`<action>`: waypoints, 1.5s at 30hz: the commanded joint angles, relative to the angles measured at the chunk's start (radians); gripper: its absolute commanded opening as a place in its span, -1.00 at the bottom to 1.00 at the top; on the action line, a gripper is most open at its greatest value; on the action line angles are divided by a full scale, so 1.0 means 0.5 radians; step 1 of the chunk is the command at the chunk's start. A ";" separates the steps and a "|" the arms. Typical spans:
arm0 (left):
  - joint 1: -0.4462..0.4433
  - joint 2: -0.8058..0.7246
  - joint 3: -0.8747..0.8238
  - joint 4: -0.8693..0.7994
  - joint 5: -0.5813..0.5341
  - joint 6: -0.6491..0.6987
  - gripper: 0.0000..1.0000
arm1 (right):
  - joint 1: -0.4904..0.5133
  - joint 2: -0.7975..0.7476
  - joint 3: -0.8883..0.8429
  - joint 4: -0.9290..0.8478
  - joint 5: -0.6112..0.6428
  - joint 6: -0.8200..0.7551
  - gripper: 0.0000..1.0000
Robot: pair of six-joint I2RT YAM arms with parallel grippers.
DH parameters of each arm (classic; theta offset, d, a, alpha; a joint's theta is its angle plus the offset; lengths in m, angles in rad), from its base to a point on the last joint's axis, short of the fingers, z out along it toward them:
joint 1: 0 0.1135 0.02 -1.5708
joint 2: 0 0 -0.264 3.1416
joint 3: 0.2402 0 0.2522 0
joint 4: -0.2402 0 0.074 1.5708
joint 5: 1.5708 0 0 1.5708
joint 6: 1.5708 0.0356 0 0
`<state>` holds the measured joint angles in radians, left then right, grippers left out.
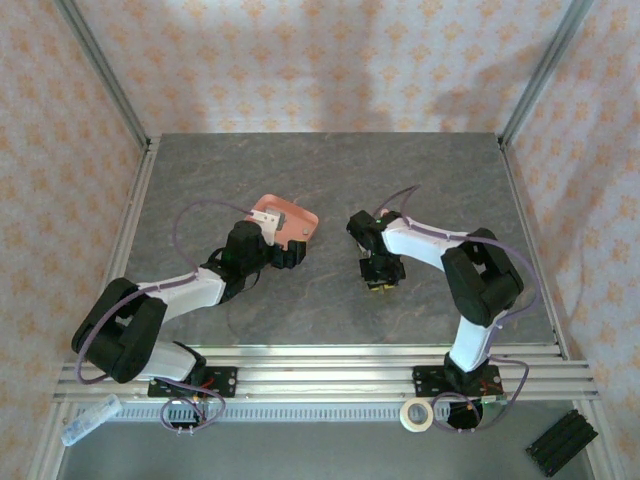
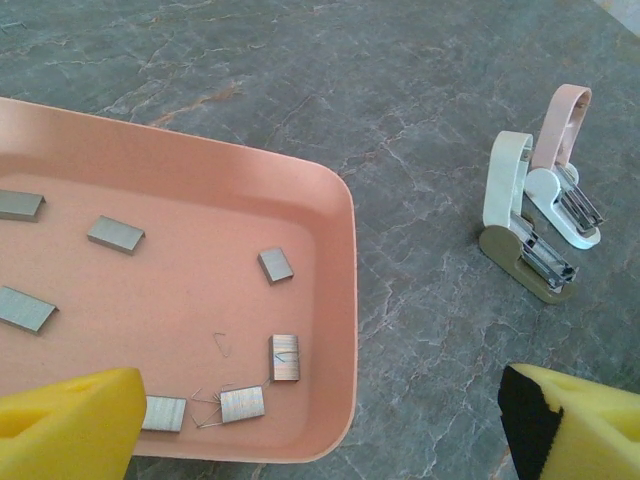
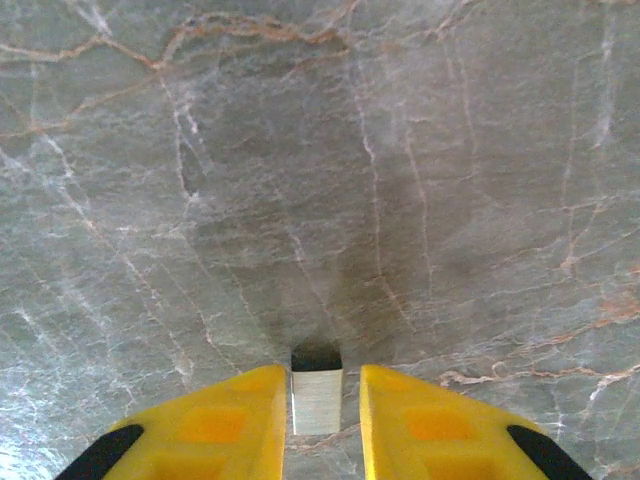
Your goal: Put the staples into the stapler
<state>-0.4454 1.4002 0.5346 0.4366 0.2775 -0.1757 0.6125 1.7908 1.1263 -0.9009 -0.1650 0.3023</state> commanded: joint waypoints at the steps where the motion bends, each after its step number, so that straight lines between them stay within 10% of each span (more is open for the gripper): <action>1: -0.011 0.022 -0.005 0.059 0.012 -0.001 0.83 | 0.011 0.065 0.027 -0.045 0.025 0.014 -0.52; 13: -0.010 -0.080 -0.032 0.014 -0.017 0.014 0.83 | 0.012 0.058 -0.053 0.083 0.064 0.021 -0.72; 29: -0.089 -0.335 -0.004 -0.058 -0.074 -0.084 0.84 | -0.087 -0.763 -0.368 0.786 0.324 -0.080 -0.71; 45: -0.085 0.282 0.370 0.188 -0.077 -0.089 0.87 | -0.433 -0.322 -0.099 0.935 0.238 -0.368 -0.72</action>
<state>-0.4847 1.5223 0.6960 0.4435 0.2470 -0.1936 0.4084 1.5875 1.0424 -0.4549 -0.0338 0.1570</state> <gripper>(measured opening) 0.936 0.141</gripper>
